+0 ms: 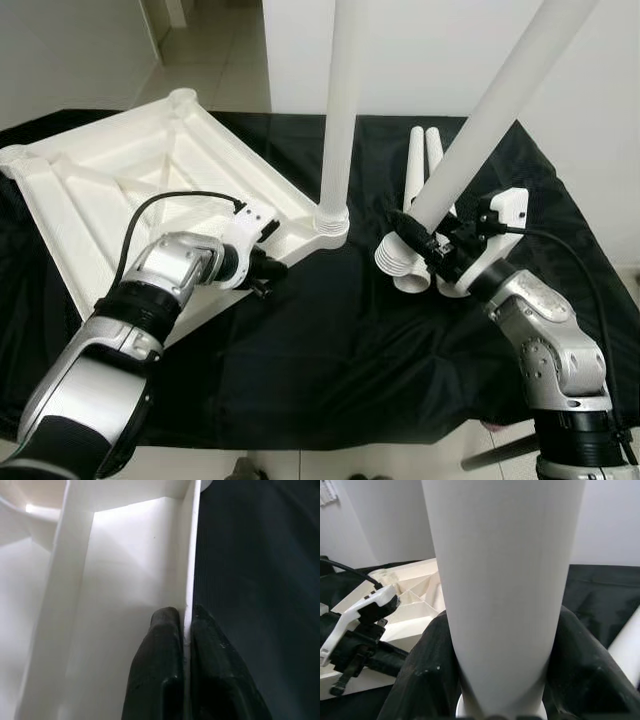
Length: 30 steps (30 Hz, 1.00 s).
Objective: Building children table
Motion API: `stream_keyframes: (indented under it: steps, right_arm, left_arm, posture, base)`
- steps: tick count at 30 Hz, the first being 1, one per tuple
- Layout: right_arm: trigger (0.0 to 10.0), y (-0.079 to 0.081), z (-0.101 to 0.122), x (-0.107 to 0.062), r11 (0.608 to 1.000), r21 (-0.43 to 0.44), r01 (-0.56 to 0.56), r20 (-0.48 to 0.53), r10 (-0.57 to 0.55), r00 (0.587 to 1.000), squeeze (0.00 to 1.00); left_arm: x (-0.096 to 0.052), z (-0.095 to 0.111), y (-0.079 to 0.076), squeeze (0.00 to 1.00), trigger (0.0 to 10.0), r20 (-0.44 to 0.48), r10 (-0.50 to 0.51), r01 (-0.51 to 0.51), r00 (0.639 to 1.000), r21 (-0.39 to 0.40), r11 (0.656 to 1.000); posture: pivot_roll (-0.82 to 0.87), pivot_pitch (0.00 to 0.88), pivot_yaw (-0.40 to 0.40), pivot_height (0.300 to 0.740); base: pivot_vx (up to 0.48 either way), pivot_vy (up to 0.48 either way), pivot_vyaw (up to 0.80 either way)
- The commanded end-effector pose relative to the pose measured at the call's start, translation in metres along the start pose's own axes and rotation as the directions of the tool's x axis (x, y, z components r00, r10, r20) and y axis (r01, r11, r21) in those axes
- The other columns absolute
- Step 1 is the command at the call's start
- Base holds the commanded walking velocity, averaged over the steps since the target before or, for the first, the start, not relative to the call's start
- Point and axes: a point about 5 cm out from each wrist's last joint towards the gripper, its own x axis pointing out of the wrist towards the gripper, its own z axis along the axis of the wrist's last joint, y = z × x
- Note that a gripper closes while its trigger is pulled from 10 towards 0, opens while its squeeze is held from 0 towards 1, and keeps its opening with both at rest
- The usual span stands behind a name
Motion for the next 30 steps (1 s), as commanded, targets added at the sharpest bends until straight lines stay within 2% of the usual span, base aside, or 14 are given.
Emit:
stream_keyframes:
  steps: [1,5,6,10,14,16,19,21,27,28,29,30]
  right_arm:
    - [10.0,0.000,0.005,-0.002,1.000,-0.008,0.004,0.018,-0.004,1.000,0.00]
    - [10.0,-0.001,0.006,-0.001,1.000,-0.009,0.005,0.019,-0.004,1.000,0.00]
    - [10.0,0.000,0.006,0.000,1.000,-0.007,0.004,0.021,-0.004,1.000,0.00]
    - [10.0,0.000,0.006,0.000,1.000,-0.006,0.004,0.022,-0.004,1.000,0.00]
    - [10.0,0.000,0.007,0.002,1.000,-0.004,0.003,0.028,-0.003,1.000,0.00]
    - [10.0,0.001,0.007,0.003,1.000,-0.003,0.001,0.028,-0.001,1.000,0.00]
    - [10.0,0.001,0.007,0.003,1.000,-0.001,0.000,0.029,0.000,1.000,0.00]
    - [10.0,0.001,0.007,0.004,1.000,-0.001,-0.001,0.030,0.001,1.000,0.00]
    - [10.0,0.003,0.006,0.004,1.000,0.001,-0.003,0.033,0.003,0.999,0.00]
    - [10.0,0.003,0.006,0.004,1.000,0.001,-0.004,0.033,0.004,0.999,0.00]
    - [10.0,0.005,0.006,0.005,1.000,0.003,-0.005,0.034,0.005,0.999,0.00]
    - [10.0,0.005,0.006,0.005,1.000,0.003,-0.005,0.034,0.005,0.999,0.00]
  left_arm:
    - [-0.005,0.002,0.010,0.00,0.0,0.022,0.083,-0.082,0.996,-0.041,0.996]
    - [-0.001,0.017,0.012,0.00,0.0,0.077,0.143,-0.135,0.987,-0.092,0.986]
    - [0.002,0.027,0.012,0.00,0.0,0.116,0.177,-0.162,0.977,-0.129,0.978]
    - [0.004,0.035,0.012,0.00,0.0,0.143,0.203,-0.181,0.969,-0.153,0.971]
    - [0.010,0.051,0.010,0.00,0.0,0.199,0.267,-0.226,0.943,-0.207,0.952]
    - [0.017,0.059,0.002,0.00,0.0,0.214,0.260,-0.216,0.942,-0.210,0.954]
    - [0.021,0.062,-0.003,0.00,0.0,0.219,0.255,-0.209,0.942,-0.209,0.955]
    - [0.031,0.069,-0.016,0.00,0.0,0.226,0.240,-0.197,0.944,-0.198,0.960]
    - [0.039,0.074,-0.026,0.00,0.0,0.237,0.246,-0.198,0.940,-0.208,0.958]
    - [0.040,0.075,-0.027,0.00,2.3,0.238,0.253,-0.204,0.938,-0.214,0.955]
    - [0.042,0.078,-0.028,0.00,0.0,0.249,0.279,-0.222,0.928,-0.233,0.947]
    - [0.042,0.078,-0.028,0.00,0.0,0.249,0.279,-0.222,0.928,-0.233,0.947]
  posture:
    - [-0.07,0.141,0.053,0.740]
    - [-0.07,0.140,0.051,0.740]
    - [-0.07,0.140,0.049,0.740]
    - [-0.07,0.139,0.049,0.740]
    - [-0.06,0.140,0.047,0.740]
    - [-0.06,0.141,0.047,0.740]
    - [-0.06,0.141,0.047,0.740]
    - [-0.06,0.140,0.049,0.740]
    - [-0.06,0.138,0.058,0.740]
    - [-0.06,0.137,0.061,0.740]
    - [-0.06,0.137,0.064,0.740]
    - [-0.06,0.137,0.064,0.740]
  base:
    - [0.000,0.000,0.00]
    - [0.000,0.000,0.00]
    - [0.000,0.000,0.00]
    - [0.000,0.000,0.00]
    - [0.000,0.000,0.00]
    - [0.000,0.000,0.00]
    - [0.000,0.000,0.00]
    - [0.000,0.000,0.00]
    - [0.000,0.000,0.00]
    - [0.000,0.000,0.00]
    - [0.000,0.000,0.00]
    - [0.000,0.000,0.00]
